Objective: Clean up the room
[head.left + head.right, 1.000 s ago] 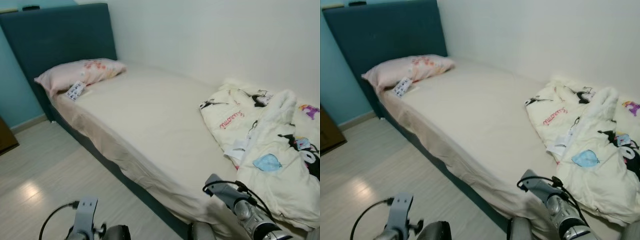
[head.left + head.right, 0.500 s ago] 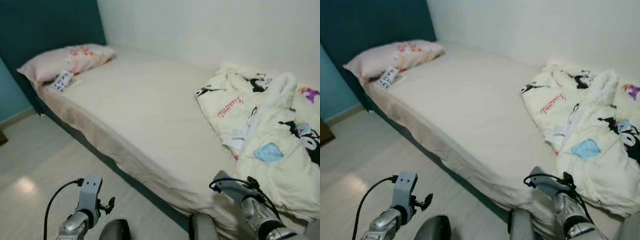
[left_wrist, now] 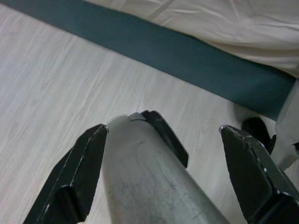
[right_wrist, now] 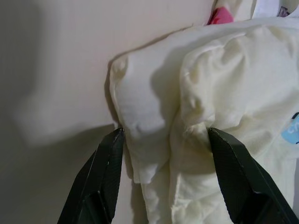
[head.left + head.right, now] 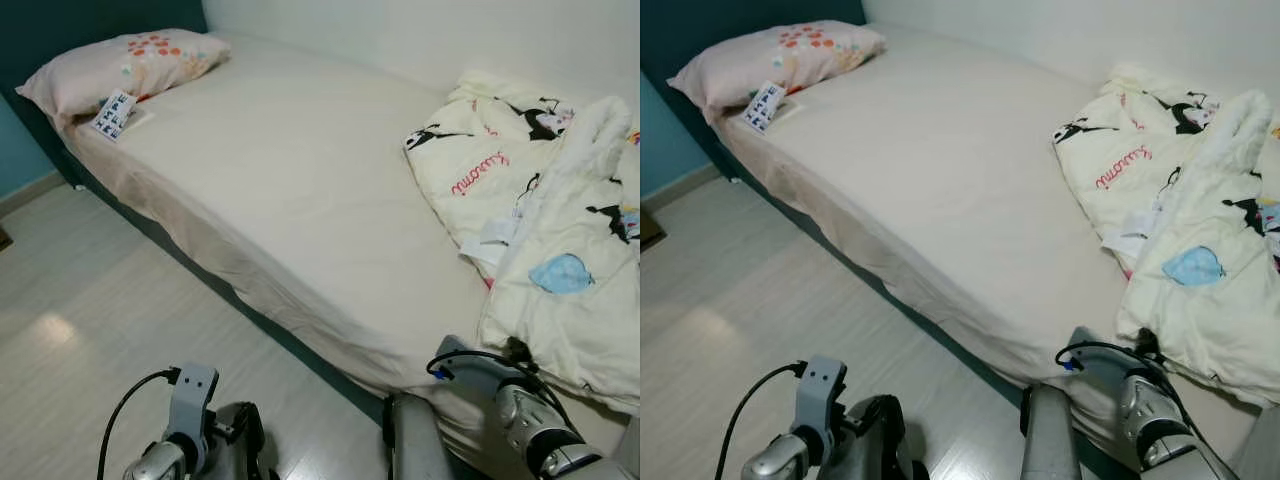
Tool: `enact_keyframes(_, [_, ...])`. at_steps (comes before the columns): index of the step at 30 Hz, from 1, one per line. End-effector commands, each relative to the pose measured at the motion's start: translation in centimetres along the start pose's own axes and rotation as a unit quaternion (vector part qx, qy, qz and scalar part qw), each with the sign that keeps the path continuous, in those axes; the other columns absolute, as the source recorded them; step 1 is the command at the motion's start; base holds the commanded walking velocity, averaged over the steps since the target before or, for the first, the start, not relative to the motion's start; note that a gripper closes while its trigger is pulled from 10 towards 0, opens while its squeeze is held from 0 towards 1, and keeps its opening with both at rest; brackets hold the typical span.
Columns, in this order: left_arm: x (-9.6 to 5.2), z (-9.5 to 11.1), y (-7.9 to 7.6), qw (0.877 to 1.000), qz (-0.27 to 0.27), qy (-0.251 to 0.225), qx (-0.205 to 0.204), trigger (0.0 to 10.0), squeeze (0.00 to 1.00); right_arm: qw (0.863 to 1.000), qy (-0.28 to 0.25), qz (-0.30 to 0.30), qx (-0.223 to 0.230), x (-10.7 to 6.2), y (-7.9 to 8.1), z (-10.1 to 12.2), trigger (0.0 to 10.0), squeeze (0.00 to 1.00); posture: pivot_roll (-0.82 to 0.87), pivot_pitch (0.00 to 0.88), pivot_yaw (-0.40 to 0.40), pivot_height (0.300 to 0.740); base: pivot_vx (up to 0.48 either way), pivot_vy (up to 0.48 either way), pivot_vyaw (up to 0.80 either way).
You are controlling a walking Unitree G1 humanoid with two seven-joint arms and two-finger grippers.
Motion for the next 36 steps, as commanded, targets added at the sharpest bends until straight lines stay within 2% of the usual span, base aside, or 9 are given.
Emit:
enact_keyframes(1, [-0.4,-0.6,0.0,1.0,0.0,0.009,-0.003,10.0,0.0,1.0,0.005,0.005,-0.009,-0.1,0.5,-0.3,10.0,0.0,0.05,0.317,0.048,0.577,0.0,0.0,0.0])
enact_keyframes(8, [-1.3,-0.5,-0.1,1.0,-0.006,0.003,0.0,10.0,0.0,0.999,-0.007,-0.014,-0.044,-0.3,0.4,-0.9,10.0,0.0,0.07,0.341,0.057,0.577,0.0,0.0,0.0])
enact_keyframes(15, [-2.0,0.1,0.3,1.0,0.004,-0.006,-0.003,10.0,0.0,0.997,0.005,-0.068,-0.047,0.1,-1.8,-1.8,10.0,0.0,0.09,0.356,0.058,0.577,0.0,0.0,0.0])
enact_keyframes(19, [-2.2,0.3,0.4,1.0,0.007,-0.01,-0.005,10.0,0.0,0.995,0.011,-0.084,-0.052,0.2,-2.4,-2.0,10.0,0.0,0.09,0.361,0.058,0.577,0.0,0.0,0.0])
enact_keyframes(20, [-2.5,0.2,0.3,1.0,0.007,-0.01,-0.005,10.0,0.0,0.995,0.015,-0.085,-0.047,0.3,-2.6,-2.2,0.0,0.0,0.09,0.36,0.058,0.577,0.0,0.0,0.0])
enact_keyframes(29, [-2.6,0.5,0.1,1.0,0.008,-0.008,-0.004,10.0,0.0,0.997,0.005,-0.07,-0.042,0.2,-2.2,-2.3,0.0,0.0,0.09,0.357,0.053,0.577,0.0,0.0,0.0])
enact_keyframes(36, [-2.2,0.5,-0.3,1.0,0.008,-0.005,-0.007,10.0,0.0,0.999,-0.018,-0.036,-0.027,0.3,-1.7,-1.5,0.0,0.0,0.07,0.341,0.042,0.577,0.0,0.0,0.0])
Point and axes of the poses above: a point about 5 cm out from each wrist's last joint towards the gripper, its own x axis pointing out of the wrist towards the gripper, its own z axis along the axis of the wrist's last joint, y = z × x, the point moved 4 cm from there along x, pointing out of the wrist towards the gripper, and after that the axes turned 12 degrees about -x, right-handed, at the moved point
